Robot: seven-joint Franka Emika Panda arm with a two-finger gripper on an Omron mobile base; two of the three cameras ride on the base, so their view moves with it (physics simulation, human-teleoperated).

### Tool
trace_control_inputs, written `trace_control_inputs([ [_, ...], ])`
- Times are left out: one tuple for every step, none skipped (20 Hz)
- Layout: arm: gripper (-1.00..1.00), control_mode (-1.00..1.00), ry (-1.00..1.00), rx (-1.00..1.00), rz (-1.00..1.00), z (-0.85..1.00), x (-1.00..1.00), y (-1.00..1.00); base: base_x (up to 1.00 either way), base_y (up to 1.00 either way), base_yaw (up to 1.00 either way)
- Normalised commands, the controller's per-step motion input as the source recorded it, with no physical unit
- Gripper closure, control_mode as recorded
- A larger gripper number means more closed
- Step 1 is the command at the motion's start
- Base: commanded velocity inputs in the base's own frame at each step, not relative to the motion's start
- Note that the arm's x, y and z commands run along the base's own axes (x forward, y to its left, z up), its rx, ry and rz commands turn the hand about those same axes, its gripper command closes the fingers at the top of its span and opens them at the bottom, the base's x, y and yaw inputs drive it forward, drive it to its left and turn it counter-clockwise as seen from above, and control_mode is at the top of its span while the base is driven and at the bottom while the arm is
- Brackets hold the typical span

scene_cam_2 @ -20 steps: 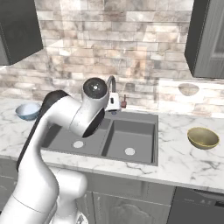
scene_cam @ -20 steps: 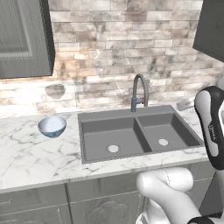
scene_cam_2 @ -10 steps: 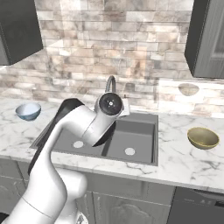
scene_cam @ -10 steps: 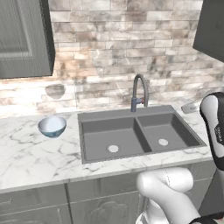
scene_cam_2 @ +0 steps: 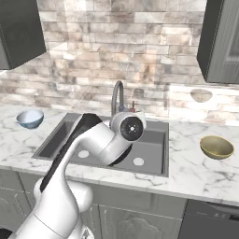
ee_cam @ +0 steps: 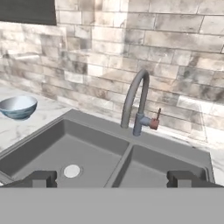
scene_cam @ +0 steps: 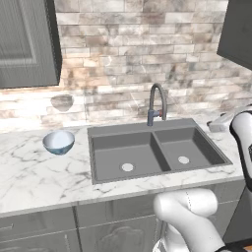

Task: Rinse each bowl for a few seconds and place them down in the sink or on the counter.

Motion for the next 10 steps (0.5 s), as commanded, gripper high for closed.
trace_control_inputs([
  [-1.00,-1.00,-0.11,0.01,0.07,-0.18,0.21,-0.08,0.00,0.00,0.00],
  [-1.00,-1.00,-0.11,0.02,0.07,-0.19,0.22,-0.06,0.00,0.00,0.00],
  [-1.00,-1.00,-0.11,0.01,0.06,-0.18,0.21,-0.05,0.00,0.00,0.00],
  [-1.00,-1.00,-0.10,0.01,0.06,-0.16,0.22,-0.05,0.00,0.00,0.00],
  [-1.00,-1.00,-0.08,0.01,0.05,-0.15,0.27,-0.04,0.00,0.00,0.00],
  [-1.00,-1.00,-0.05,0.01,0.05,-0.13,0.32,-0.02,0.00,0.00,0.00],
  [-1.00,-1.00,-0.06,0.00,0.05,-0.13,0.31,0.00,0.00,0.00,0.00],
  [-1.00,-1.00,-0.06,0.00,0.05,-0.12,0.31,0.00,0.00,0.00,0.00],
  [-1.00,-1.00,-0.06,0.00,0.05,-0.15,0.31,0.00,0.00,0.00,0.00],
  [-1.00,-1.00,-0.07,0.00,0.05,-0.13,0.28,0.00,0.00,0.00,0.00],
])
